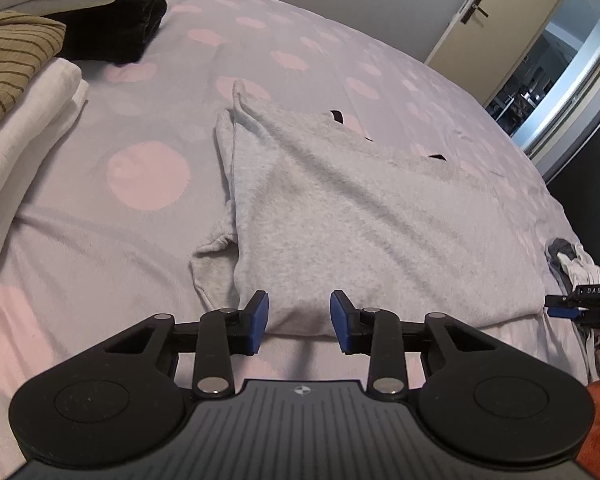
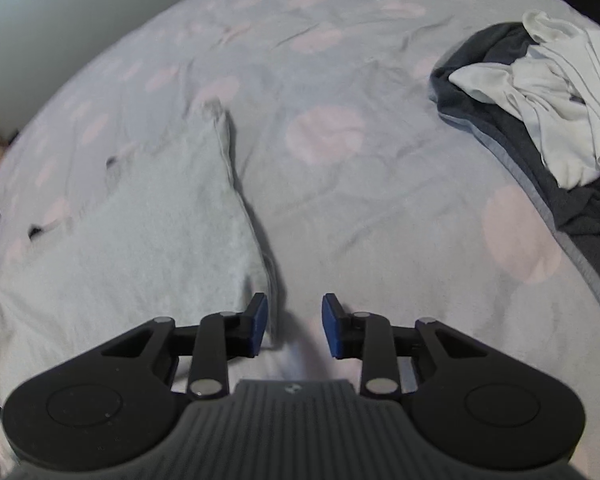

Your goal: Fold clothes

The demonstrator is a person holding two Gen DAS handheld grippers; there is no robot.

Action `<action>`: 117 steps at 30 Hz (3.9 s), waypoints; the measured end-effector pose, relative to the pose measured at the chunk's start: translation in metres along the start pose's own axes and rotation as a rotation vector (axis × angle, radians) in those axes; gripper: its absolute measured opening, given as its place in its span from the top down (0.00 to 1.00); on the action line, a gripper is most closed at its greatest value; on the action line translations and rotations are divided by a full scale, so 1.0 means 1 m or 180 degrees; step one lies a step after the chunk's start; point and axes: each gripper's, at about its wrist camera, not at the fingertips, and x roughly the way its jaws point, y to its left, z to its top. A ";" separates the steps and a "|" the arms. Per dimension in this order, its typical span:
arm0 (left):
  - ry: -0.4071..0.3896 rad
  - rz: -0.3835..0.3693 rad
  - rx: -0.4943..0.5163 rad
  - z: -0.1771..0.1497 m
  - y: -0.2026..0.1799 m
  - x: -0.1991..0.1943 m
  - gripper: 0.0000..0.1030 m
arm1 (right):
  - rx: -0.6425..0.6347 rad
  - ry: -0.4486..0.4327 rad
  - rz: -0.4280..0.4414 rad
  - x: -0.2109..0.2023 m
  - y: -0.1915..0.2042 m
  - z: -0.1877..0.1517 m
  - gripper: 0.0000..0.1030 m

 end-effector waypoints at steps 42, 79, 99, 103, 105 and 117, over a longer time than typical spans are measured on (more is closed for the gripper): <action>-0.0255 0.0688 -0.0300 -0.001 0.023 -0.027 1.00 | -0.0004 -0.0260 -0.0748 -0.009 0.007 0.002 0.91; -0.0944 0.0789 0.0082 0.051 0.028 0.044 0.39 | -0.0312 -0.1167 0.0000 0.057 0.058 0.038 0.56; -0.0847 0.0770 0.0075 0.050 0.036 0.060 0.40 | -0.0595 -0.1164 0.0005 0.100 0.072 0.053 0.53; -0.0842 0.0755 0.0029 0.050 0.037 0.061 0.40 | -0.0724 -0.1191 0.0013 0.102 0.079 0.049 0.76; -0.0850 0.0746 0.0019 0.050 0.038 0.060 0.40 | -0.0789 -0.1205 0.0016 0.103 0.083 0.048 0.83; -0.1022 0.0517 -0.0143 0.054 0.040 0.046 0.40 | -0.0779 -0.1605 0.0232 0.052 0.118 0.043 0.89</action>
